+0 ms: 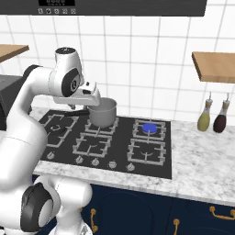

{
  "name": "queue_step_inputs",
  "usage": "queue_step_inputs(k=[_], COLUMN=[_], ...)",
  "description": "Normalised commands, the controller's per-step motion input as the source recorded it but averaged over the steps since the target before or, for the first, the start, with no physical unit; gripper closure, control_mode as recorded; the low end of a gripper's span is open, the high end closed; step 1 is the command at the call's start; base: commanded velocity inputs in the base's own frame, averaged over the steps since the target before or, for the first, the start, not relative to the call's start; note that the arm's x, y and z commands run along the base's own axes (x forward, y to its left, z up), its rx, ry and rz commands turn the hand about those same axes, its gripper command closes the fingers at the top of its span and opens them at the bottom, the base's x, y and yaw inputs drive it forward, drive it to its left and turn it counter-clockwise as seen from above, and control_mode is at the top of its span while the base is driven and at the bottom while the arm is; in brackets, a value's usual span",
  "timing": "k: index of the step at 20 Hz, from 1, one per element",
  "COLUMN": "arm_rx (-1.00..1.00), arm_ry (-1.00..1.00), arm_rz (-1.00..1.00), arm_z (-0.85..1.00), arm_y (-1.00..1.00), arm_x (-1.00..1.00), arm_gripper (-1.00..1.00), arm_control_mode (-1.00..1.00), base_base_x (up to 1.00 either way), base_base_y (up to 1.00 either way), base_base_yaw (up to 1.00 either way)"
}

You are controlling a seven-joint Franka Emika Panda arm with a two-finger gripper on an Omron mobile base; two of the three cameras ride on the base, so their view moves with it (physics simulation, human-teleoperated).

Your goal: Turn off the rear right burner of the stove.

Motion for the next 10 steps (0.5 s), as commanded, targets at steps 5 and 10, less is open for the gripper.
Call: queue_step_inputs(k=[5,10], arm_rx=[0.01,0.01], arm_ry=[-0.02,-0.03], arm_rz=[0.0,0.0], arm_z=[0.0,0.0], arm_y=[-0.13,-0.23], arm_x=[-0.04,-0.05], arm_gripper=[-1.0,-1.0], arm_control_mode=[-1.0,-1.0], base_base_x=[0.0,0.0], base_base_y=[0.0,0.0], base_base_yaw=[0.0,0.0])
